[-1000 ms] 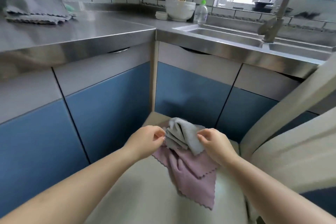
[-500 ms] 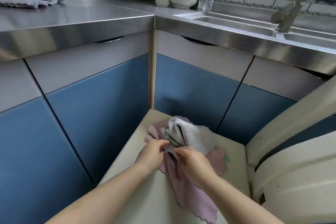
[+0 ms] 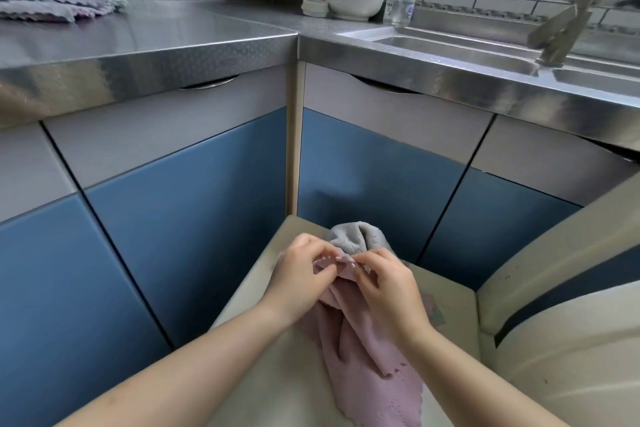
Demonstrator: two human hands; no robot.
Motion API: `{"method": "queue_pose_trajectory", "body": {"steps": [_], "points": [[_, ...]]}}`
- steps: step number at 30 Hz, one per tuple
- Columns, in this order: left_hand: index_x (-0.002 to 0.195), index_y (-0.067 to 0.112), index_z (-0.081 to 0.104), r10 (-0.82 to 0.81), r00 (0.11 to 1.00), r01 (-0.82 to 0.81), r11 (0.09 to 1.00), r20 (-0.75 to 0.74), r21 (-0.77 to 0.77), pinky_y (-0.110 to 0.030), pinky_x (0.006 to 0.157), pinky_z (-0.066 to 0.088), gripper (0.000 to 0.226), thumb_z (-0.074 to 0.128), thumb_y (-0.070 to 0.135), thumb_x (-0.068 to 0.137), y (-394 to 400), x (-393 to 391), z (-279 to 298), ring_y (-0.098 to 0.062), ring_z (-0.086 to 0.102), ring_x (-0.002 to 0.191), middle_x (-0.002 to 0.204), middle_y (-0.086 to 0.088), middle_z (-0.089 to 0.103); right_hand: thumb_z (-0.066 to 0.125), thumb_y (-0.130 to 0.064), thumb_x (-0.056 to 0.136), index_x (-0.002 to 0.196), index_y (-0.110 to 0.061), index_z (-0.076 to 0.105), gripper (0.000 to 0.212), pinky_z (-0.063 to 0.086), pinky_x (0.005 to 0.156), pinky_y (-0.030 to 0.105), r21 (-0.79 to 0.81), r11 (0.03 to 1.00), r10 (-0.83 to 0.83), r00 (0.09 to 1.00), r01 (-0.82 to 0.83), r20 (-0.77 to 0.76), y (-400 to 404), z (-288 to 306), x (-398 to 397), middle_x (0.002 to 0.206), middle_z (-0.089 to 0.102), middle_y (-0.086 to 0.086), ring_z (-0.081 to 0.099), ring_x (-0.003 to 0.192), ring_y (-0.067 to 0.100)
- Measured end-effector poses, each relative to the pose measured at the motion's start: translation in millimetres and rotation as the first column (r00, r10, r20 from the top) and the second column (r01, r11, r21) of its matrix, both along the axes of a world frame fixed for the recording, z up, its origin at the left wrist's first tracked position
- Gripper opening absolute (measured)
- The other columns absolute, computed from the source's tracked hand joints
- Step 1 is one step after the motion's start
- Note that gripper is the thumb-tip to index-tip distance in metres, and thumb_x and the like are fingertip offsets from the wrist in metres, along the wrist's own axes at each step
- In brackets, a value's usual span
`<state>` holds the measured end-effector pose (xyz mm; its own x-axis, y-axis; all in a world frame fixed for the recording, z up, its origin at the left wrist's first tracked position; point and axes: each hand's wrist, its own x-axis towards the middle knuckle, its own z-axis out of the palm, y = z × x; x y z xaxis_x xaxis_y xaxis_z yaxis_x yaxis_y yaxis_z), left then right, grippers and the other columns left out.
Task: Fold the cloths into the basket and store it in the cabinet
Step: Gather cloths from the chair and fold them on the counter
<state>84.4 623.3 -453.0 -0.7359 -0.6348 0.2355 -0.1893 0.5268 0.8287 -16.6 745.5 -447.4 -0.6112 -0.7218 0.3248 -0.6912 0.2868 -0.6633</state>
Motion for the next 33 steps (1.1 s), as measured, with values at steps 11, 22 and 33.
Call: {"method": "queue_pose_trajectory", "body": {"steps": [11,22,33], "points": [[0.085,0.027,0.059,-0.03,1.0,0.03,1.0,-0.01,-0.004,-0.029,0.083,0.05,0.003,0.061,0.028,0.087,2,-26,55,-0.005,0.06,0.088,0.087,0.015,0.065,0.056,-0.025,0.093,0.079,-0.037,0.066,0.021,0.048,0.079,0.018,-0.329,0.943,0.019,0.977,0.053,0.21,12,95,-10,0.084,0.071,-0.014,0.064,0.086,0.002],[0.083,0.022,0.05,-0.002,0.99,-0.003,0.999,-0.138,-0.034,-0.031,0.065,0.043,0.015,0.05,0.032,0.094,10,-34,126,-0.011,0.05,0.067,0.072,0.009,0.055,0.051,-0.021,0.096,0.079,-0.029,0.065,0.024,0.051,0.077,0.031,-0.556,0.824,-0.016,0.987,0.104,0.161,23,184,-34,0.07,0.067,-0.013,0.061,0.073,0.008],[0.084,0.021,0.066,-0.142,0.989,0.135,0.777,0.038,-0.615,-0.036,0.064,0.047,0.03,0.048,0.045,0.081,-47,51,171,-0.01,0.054,0.071,0.076,0.01,0.06,0.047,-0.023,0.098,0.08,-0.027,0.062,0.023,0.049,0.075,0.023,-0.602,0.744,-0.082,0.934,0.289,0.347,29,204,-29,0.079,0.066,-0.007,0.06,0.073,0.005]]}}
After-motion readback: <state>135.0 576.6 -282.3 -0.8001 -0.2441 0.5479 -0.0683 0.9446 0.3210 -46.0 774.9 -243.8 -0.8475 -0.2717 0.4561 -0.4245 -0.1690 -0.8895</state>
